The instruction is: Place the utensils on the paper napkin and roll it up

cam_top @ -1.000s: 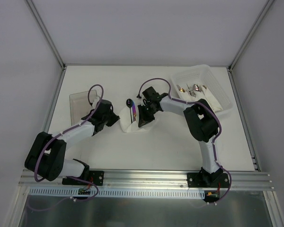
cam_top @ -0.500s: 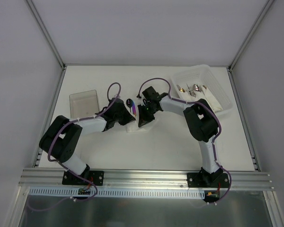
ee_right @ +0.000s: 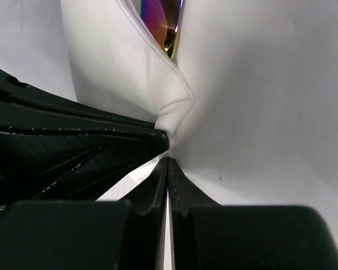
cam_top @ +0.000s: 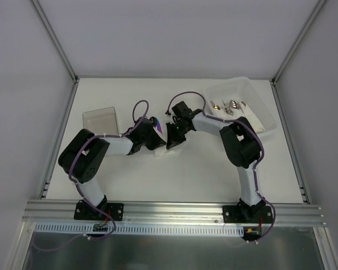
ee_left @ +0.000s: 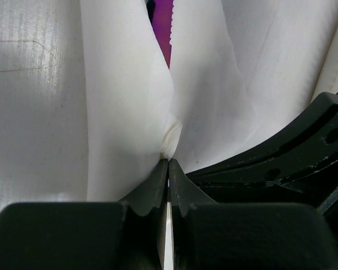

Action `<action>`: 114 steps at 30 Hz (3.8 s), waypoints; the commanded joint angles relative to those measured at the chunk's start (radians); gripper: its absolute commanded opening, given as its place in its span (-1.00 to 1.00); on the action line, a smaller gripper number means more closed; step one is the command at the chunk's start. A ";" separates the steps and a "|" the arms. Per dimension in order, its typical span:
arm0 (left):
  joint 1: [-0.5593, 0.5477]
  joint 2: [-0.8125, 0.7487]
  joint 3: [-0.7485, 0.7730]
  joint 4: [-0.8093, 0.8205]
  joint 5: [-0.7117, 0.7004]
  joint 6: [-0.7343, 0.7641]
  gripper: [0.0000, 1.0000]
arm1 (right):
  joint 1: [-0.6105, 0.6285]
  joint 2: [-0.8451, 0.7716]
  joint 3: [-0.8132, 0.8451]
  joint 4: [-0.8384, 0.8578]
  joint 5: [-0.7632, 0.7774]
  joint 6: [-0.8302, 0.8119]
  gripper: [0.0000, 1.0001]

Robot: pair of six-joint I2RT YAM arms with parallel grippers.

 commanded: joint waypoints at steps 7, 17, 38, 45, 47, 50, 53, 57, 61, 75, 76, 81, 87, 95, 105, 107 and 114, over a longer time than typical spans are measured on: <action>-0.009 0.048 0.031 -0.088 -0.032 -0.042 -1.00 | -0.030 -0.108 -0.062 -0.008 0.040 -0.054 -0.83; -0.006 0.058 0.063 -0.128 -0.006 -0.013 -1.00 | -0.116 -0.188 -0.148 0.049 -0.017 -0.086 -0.79; -0.013 0.014 0.148 -0.133 0.029 0.004 -1.00 | -0.118 -0.059 -0.085 0.041 0.000 -0.078 -0.81; -0.024 0.043 0.172 -0.116 0.044 0.000 -1.00 | -0.119 -0.060 -0.083 0.035 0.003 -0.078 -0.81; -0.027 0.055 0.177 -0.112 0.050 -0.003 -1.00 | -0.119 -0.060 -0.083 0.035 0.001 -0.078 -0.81; -0.030 0.066 0.181 -0.107 0.050 -0.008 -1.00 | -0.119 -0.060 -0.085 0.035 0.000 -0.078 -0.81; -0.030 0.084 0.184 -0.101 0.052 -0.011 -1.00 | -0.118 -0.060 -0.085 0.034 0.000 -0.078 -0.81; -0.033 0.111 0.187 -0.092 0.056 -0.013 -1.00 | -0.119 -0.057 -0.085 0.034 -0.002 -0.077 -0.81; -0.044 0.112 0.184 -0.061 0.057 -0.014 -1.00 | -0.118 -0.059 -0.085 0.035 -0.002 -0.083 -0.81; -0.049 0.045 0.166 -0.041 0.038 -0.030 -1.00 | -0.118 -0.059 -0.089 0.032 0.009 -0.081 -0.81; -0.050 0.046 0.166 -0.035 0.040 -0.031 -1.00 | -0.119 -0.057 -0.089 0.034 0.009 -0.081 -0.82; -0.050 0.061 0.172 -0.029 0.040 -0.028 -1.00 | -0.119 -0.057 -0.086 0.032 0.012 -0.083 -0.82; -0.050 0.115 0.178 -0.015 0.058 -0.033 -1.00 | -0.119 -0.057 -0.086 0.028 0.009 -0.087 -0.83; -0.050 0.190 0.175 -0.024 0.067 -0.063 -1.00 | -0.118 -0.126 -0.111 0.035 -0.032 -0.094 -0.80; -0.050 0.233 0.194 -0.067 0.076 -0.099 -1.00 | -0.110 -0.257 -0.252 0.191 -0.129 0.052 -0.77; -0.050 0.236 0.197 -0.073 0.076 -0.100 -1.00 | -0.103 -0.269 -0.284 0.233 -0.135 0.098 -0.78; -0.049 0.236 0.200 -0.087 0.072 -0.103 -1.00 | -0.087 -0.235 -0.294 0.279 -0.123 0.167 -0.78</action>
